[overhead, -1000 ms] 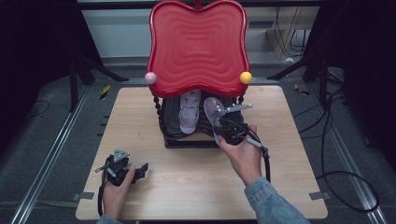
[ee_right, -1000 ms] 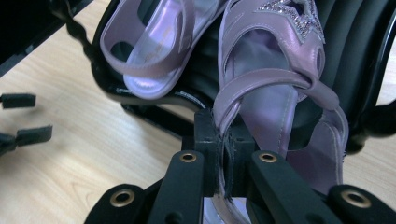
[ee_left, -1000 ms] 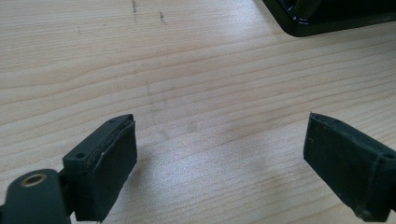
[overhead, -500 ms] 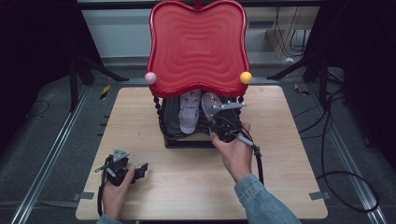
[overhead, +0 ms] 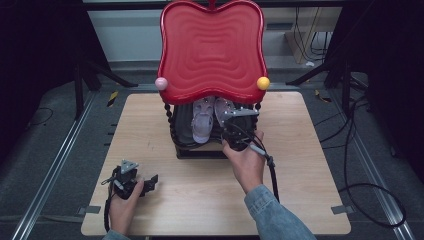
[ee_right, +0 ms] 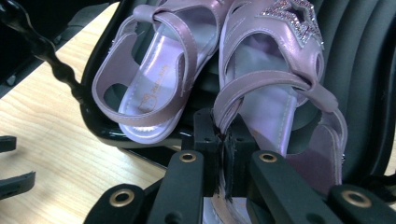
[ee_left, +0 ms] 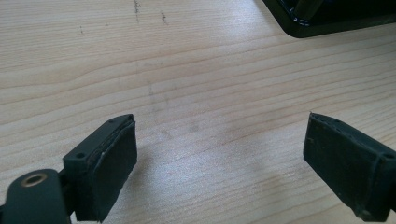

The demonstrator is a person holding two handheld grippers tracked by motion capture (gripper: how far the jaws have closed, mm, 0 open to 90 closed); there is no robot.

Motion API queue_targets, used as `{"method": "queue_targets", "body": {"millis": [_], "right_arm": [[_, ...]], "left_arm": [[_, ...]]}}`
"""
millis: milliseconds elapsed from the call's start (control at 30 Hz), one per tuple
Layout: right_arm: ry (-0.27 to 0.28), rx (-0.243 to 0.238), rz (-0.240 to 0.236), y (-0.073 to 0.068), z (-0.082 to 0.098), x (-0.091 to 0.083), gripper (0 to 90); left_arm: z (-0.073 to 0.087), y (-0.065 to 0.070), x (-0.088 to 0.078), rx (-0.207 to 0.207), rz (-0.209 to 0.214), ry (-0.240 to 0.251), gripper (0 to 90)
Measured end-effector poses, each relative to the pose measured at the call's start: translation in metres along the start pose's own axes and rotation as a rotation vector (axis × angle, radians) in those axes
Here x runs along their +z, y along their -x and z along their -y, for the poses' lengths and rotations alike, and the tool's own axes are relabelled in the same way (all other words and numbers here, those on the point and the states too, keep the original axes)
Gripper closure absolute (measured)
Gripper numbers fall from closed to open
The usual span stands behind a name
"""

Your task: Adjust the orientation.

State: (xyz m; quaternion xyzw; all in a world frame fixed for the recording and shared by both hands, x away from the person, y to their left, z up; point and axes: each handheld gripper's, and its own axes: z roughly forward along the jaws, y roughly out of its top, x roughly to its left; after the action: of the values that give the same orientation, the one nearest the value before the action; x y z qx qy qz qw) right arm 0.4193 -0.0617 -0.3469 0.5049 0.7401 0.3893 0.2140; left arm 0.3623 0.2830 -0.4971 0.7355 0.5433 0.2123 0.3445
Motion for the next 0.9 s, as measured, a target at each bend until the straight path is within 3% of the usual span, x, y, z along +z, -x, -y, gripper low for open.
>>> {"method": "queue_targets", "body": {"millis": [400,900], "right_arm": [[0.017,0.027,0.027,0.001,0.000,0.007,86.4],[0.064,0.017,0.065,-0.001,0.000,0.014,86.4]], "left_arm": [[0.000,0.000,0.000,0.002,0.002,-0.002,9.2],[0.000,0.003,0.000,0.004,0.005,0.001,9.3]]}}
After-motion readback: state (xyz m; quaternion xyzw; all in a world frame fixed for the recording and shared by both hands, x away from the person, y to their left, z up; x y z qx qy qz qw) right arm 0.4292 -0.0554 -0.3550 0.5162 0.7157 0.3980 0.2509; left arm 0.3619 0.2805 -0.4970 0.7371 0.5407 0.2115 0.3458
